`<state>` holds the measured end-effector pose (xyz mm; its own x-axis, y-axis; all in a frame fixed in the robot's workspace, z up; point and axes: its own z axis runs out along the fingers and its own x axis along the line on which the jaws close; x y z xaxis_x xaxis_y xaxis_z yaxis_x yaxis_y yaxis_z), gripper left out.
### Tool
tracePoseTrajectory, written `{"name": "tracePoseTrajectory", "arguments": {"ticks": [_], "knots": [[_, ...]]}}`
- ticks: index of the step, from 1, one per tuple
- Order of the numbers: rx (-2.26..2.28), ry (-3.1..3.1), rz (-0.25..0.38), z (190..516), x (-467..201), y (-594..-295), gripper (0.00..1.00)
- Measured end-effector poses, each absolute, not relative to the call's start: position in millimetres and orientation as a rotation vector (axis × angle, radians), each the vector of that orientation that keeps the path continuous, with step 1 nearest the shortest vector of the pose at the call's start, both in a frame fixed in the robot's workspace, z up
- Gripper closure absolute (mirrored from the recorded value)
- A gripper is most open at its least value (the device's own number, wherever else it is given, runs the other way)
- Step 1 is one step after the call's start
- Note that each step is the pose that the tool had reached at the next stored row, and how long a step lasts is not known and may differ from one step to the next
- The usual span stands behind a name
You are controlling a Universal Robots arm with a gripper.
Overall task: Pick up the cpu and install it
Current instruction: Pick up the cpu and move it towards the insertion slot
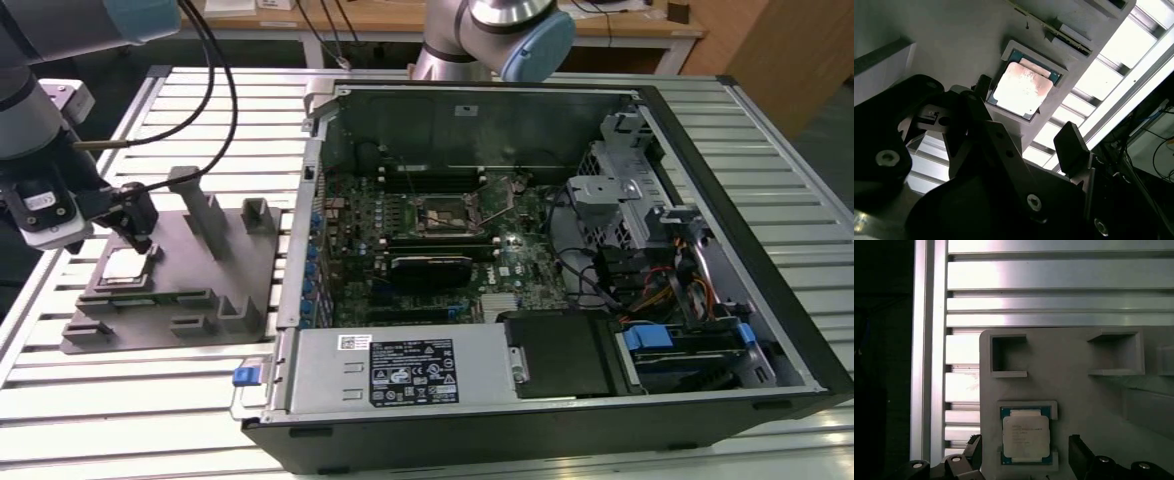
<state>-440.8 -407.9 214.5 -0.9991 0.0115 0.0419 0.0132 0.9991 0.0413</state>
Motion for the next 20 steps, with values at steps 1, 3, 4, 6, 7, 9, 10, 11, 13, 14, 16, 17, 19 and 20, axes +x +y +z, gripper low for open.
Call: {"name": "tracePoseTrajectory", "arguments": {"ticks": [1, 3, 4, 6, 7, 9, 10, 11, 13, 14, 16, 17, 19, 20], "knots": [[-0.019, -3.101, -0.065, 213.4, -440.8, -408.4, 0.22], [-0.017, -3.104, -0.065, 211.5, -440.7, -409.2, 0.22], [-0.016, -3.106, -0.065, 210.7, -440.8, -409.5, 0.22], [-0.014, -3.113, -0.065, 209.4, -441.0, -409.7, 0.22], [-0.013, -3.116, -0.065, 208.7, -441.2, -409.7, 0.22], [-0.012, -3.121, -0.065, 206.3, -441.5, -409.7, 0.22], [-0.011, -3.121, -0.065, 204.9, -441.6, -409.7, 0.22], [-0.01, -3.122, -0.065, 203.2, -441.8, -409.7, 0.22], [-0.009, -3.123, -0.065, 200.5, -442.2, -409.8, 0.22], [-0.007, -3.124, -0.065, 199.4, -442.4, -409.8, 0.22], [-0.002, -3.128, -0.065, 197.5, -442.6, -409.8, 0.22], [0.001, -3.131, -0.065, 196.5, -442.9, -409.8, 0.22], [0.008, -3.134, -0.065, 194.3, -443.6, -409.8, 0.22], [0.01, -3.135, -0.066, 192.7, -443.6, -409.8, 0.22]]}}
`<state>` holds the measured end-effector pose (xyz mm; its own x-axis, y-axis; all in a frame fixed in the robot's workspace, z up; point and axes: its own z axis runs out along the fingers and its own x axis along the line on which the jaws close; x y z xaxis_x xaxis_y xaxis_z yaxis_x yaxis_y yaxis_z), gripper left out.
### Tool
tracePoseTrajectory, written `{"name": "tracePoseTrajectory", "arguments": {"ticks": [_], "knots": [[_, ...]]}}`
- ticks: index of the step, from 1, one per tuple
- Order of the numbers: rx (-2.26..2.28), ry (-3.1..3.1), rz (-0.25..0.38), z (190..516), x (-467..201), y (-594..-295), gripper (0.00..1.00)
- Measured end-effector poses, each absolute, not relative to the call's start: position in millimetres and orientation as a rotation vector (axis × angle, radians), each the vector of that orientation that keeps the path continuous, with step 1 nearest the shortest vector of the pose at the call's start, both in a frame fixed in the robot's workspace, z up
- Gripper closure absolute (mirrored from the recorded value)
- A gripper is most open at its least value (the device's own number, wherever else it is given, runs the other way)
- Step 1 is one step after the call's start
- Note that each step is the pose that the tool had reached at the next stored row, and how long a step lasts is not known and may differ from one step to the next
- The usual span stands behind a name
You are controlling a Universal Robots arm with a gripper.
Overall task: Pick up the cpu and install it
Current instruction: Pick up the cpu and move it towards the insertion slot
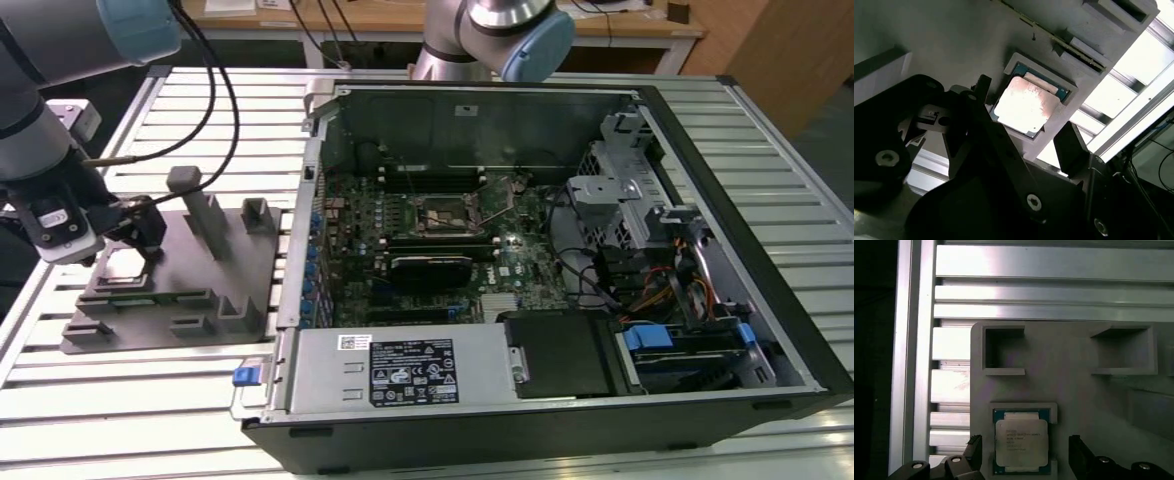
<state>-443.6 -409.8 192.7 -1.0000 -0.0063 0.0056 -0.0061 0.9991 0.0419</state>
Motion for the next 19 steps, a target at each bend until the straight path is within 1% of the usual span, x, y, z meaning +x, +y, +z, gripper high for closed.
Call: {"name": "tracePoseTrajectory", "arguments": {"ticks": [7, 8, 9, 19], "knots": [[0.01, -3.135, -0.065, 184.4, -445.0, -409.8, 0.22], [0.01, -3.135, -0.065, 183.8, -445.7, -409.7, 0.24], [0.01, -3.136, -0.065, 183.4, -446.5, -409.7, 0.3], [0.01, -3.136, -0.065, 181.3, -448.4, -409.4, 0.3]]}}
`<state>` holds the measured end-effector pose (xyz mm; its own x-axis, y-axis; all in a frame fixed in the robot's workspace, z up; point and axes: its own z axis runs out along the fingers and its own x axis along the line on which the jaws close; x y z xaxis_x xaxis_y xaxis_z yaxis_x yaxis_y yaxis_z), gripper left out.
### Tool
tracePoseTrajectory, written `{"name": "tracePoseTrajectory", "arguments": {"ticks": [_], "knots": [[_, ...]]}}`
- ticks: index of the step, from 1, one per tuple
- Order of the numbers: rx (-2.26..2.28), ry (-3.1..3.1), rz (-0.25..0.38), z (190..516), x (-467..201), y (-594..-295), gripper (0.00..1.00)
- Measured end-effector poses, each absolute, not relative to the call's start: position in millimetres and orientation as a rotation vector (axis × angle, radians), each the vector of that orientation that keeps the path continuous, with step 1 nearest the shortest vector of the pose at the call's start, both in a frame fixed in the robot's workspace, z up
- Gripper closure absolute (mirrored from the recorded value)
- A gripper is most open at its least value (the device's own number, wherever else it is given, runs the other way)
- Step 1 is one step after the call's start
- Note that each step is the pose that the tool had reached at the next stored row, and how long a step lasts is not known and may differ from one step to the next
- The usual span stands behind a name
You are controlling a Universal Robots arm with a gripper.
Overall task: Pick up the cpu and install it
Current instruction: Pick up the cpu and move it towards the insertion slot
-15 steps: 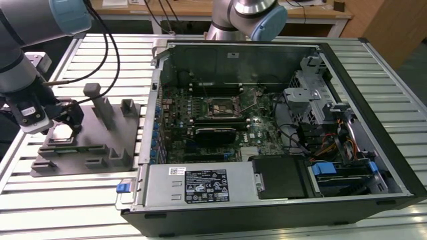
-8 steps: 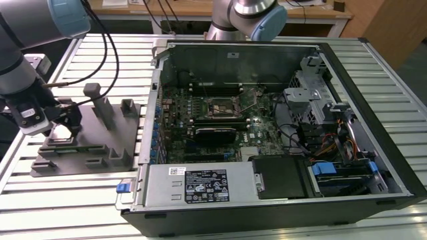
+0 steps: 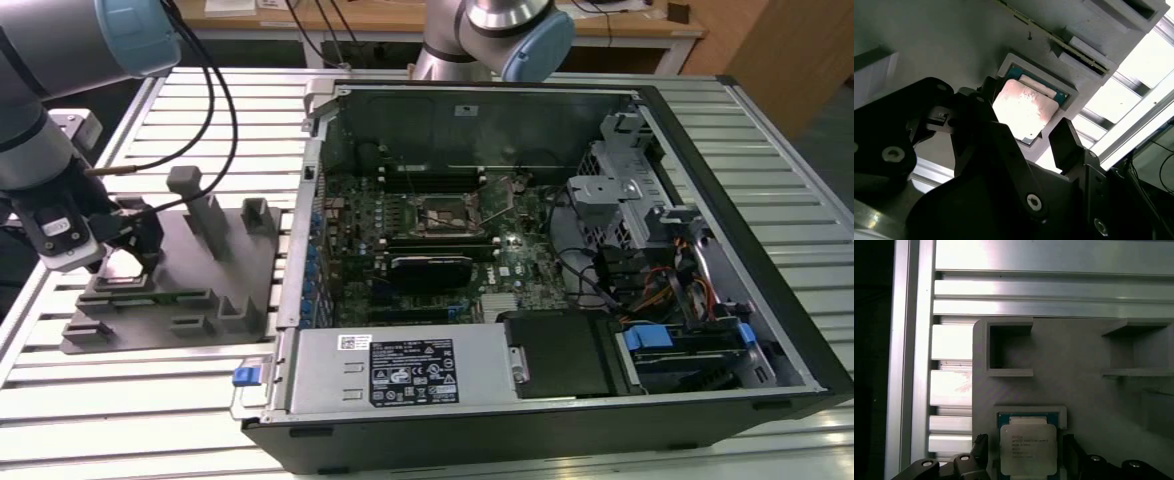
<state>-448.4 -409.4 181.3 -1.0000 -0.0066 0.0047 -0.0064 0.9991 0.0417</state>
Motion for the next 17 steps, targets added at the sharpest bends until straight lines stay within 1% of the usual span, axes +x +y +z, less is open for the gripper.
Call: {"name": "tracePoseTrajectory", "arguments": {"ticks": [6, 7, 9, 10, 17], "knots": [[0.01, -3.136, -0.065, 180.6, -447.6, -409.3, 0.32], [0.01, -3.136, -0.065, 180.6, -447.5, -409.3, 0.38], [0.01, -3.136, -0.065, 180.7, -447.2, -409.3, 0.4], [0.01, -3.136, -0.065, 180.7, -447.0, -409.3, 0.46], [0.01, -3.136, -0.065, 181.5, -446.5, -409.3, 0.46]]}}
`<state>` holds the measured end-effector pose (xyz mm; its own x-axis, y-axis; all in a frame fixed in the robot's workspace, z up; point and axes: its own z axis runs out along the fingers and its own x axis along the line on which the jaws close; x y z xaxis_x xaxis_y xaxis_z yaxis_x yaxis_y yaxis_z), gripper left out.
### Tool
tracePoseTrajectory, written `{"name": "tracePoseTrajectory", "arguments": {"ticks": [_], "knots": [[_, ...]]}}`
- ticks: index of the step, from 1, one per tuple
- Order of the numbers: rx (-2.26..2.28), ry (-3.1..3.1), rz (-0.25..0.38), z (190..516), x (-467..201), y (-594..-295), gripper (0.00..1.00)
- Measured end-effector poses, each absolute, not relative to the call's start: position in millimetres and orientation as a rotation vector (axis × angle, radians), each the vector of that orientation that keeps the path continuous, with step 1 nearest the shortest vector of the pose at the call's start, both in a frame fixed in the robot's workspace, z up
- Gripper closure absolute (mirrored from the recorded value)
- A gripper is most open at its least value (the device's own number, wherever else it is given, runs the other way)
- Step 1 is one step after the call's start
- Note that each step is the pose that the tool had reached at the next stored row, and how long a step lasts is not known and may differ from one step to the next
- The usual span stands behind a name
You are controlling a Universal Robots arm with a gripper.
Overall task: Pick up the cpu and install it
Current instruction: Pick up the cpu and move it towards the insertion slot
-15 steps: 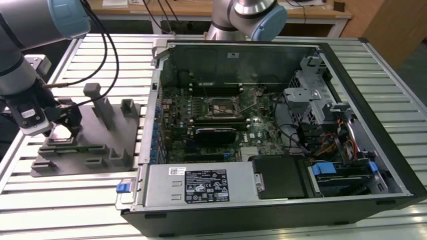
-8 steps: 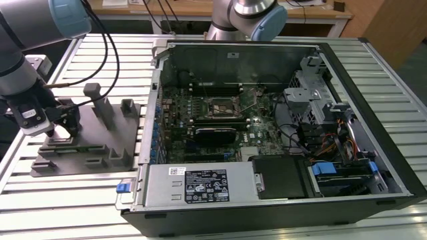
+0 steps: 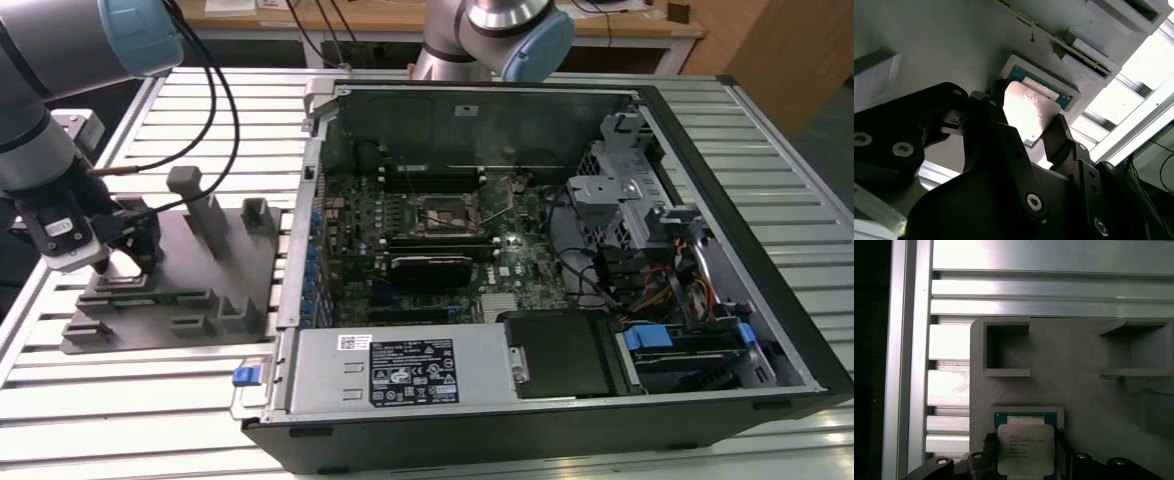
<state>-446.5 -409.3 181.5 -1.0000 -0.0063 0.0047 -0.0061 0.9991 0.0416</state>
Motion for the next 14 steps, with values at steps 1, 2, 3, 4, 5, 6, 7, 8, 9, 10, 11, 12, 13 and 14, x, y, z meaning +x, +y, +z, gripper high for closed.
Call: {"name": "tracePoseTrajectory", "arguments": {"ticks": [1, 2, 3, 4, 5, 6, 7, 8, 9, 10, 11, 12, 13, 14], "knots": [[0.01, -3.136, -0.065, 182.3, -446.5, -409.3, 0.46], [0.01, -3.136, -0.065, 183.1, -446.5, -409.3, 0.46], [0.01, -3.136, -0.065, 183.5, -446.4, -409.3, 0.46], [0.01, -3.136, -0.066, 183.5, -446.4, -409.3, 0.46], [0.01, -3.136, -0.066, 183.5, -446.4, -409.3, 0.46], [0.01, -3.136, -0.065, 183.6, -446.5, -409.4, 0.46], [0.01, -3.136, -0.065, 183.6, -446.5, -409.3, 0.46], [0.01, -3.136, -0.065, 183.7, -446.5, -409.3, 0.46], [0.01, -3.136, -0.065, 183.7, -446.5, -409.3, 0.46], [0.01, -3.136, -0.065, 184.0, -446.5, -409.3, 0.46], [0.01, -3.136, -0.065, 186.6, -446.5, -409.3, 0.46], [0.01, -3.136, -0.065, 187.4, -446.5, -409.4, 0.46], [0.01, -3.136, -0.065, 187.8, -446.5, -409.3, 0.46], [0.01, -3.136, -0.065, 188.3, -446.5, -409.4, 0.46]]}}
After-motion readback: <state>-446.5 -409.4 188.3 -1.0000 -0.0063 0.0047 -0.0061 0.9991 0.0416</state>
